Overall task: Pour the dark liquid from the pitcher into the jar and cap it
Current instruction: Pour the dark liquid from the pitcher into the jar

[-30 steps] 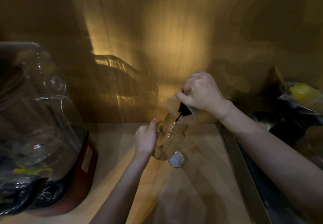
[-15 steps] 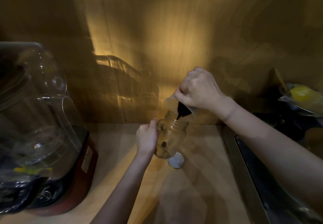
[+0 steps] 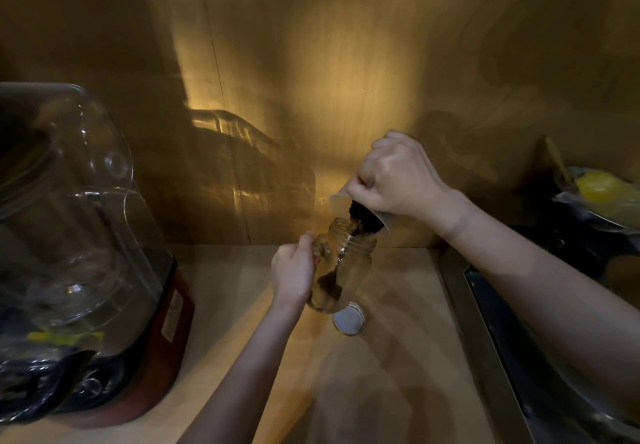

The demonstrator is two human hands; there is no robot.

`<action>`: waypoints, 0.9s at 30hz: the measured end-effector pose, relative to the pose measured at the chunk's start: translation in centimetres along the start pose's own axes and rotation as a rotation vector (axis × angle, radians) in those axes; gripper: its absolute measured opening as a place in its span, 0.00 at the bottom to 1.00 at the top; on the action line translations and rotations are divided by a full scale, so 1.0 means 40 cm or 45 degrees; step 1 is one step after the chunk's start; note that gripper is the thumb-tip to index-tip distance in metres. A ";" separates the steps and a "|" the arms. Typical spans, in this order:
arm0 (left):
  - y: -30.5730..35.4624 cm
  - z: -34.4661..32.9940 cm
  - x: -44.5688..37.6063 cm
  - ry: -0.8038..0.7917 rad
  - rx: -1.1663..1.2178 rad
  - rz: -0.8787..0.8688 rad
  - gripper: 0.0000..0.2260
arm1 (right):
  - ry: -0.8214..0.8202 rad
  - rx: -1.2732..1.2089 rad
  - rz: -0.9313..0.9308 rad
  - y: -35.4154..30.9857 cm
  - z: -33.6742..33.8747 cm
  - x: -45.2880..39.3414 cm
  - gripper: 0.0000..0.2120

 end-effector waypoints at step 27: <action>-0.018 -0.011 -0.021 -0.052 0.116 0.020 0.26 | 0.006 0.020 0.070 -0.007 0.014 -0.011 0.14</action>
Point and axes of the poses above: each hand's wrist, its own x-axis away from the middle knuckle, its own z-axis out of the back of the hand, y = z × x, the point moved 4 cm from there along -x, towards the middle knuckle
